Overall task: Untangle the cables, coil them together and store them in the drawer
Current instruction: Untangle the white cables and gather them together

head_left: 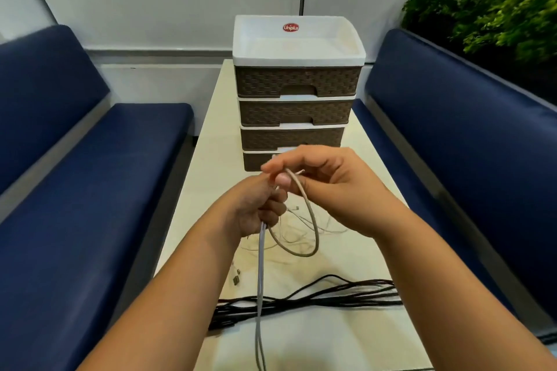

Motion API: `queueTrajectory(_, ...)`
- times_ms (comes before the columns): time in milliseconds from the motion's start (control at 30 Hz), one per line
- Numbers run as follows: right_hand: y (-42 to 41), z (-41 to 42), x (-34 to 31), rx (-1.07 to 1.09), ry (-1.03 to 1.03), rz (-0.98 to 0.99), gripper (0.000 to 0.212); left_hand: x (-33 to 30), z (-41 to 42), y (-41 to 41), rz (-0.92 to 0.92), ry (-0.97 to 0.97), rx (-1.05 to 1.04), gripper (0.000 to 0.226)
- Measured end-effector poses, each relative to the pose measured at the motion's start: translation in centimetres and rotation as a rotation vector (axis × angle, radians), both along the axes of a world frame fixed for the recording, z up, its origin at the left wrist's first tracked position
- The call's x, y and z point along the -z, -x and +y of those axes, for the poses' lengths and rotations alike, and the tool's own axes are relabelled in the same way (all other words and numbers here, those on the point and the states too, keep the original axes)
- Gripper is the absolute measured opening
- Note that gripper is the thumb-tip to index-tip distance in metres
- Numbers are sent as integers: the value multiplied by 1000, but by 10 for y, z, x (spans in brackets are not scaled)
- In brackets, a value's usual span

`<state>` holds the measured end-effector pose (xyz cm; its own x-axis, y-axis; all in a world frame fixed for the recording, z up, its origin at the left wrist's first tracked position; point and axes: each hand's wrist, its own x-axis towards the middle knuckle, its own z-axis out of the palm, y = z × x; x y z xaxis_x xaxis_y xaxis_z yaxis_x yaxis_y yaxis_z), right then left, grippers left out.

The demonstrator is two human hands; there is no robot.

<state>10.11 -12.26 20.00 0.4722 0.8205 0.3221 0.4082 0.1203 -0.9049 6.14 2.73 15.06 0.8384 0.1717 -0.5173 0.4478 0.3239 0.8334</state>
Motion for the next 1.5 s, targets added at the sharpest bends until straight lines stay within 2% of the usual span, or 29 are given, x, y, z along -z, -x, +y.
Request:
queueTrajectory(67,-7,0,8,-64,12,75,26,-5,6,-3,-53,-23,-23,29)
queueTrajectory(167,-16,-1,22,-38,-61,186,26,-13,15,-8,-88,-48,23,18)
queueTrajectory(200,-17,0,25,-31,-80,196,25,-14,15,-8,-71,-93,49,17)
queueTrajectory(267,-18,5,27,-50,-100,189,27,-11,16,-8,-17,-178,99,33)
queueTrajectory(367,-18,15,22,-121,-83,162,28,-9,16,-5,1,-134,186,52)
queueTrajectory(467,-21,18,22,-184,-81,163,30,-8,19,-6,-69,-120,183,34)
queueTrajectory(533,-28,15,29,-81,-221,394,37,-8,23,-8,-115,-93,147,29)
queueTrajectory(600,-41,12,43,131,-332,639,41,-12,29,-7,-143,-25,109,26)
queueTrajectory(667,-50,14,64,259,-163,599,39,-20,34,-4,-184,32,114,27)
queueTrajectory(733,-49,29,92,246,154,420,35,-31,37,0,-261,59,161,27)
queueTrajectory(800,-45,48,120,270,332,288,27,-44,38,4,-338,73,213,25)
queueTrajectory(900,-50,67,147,392,376,196,4,-63,44,10,-469,107,271,27)
queueTrajectory(967,-62,70,157,466,432,133,11,-74,50,14,-538,118,277,27)
queueTrajectory(1100,-76,70,163,496,490,156,16,-83,62,19,-590,115,232,26)
queueTrajectory(1167,-82,71,154,509,413,269,16,-79,67,19,-581,125,191,25)
queueTrajectory(1300,-91,71,110,499,129,472,20,-68,74,20,-532,117,93,20)
queueTrajectory(1400,-95,64,75,502,51,448,22,-62,75,20,-503,110,46,18)
queueTrajectory(1500,-98,55,44,433,-138,505,23,-57,74,20,-468,80,12,17)
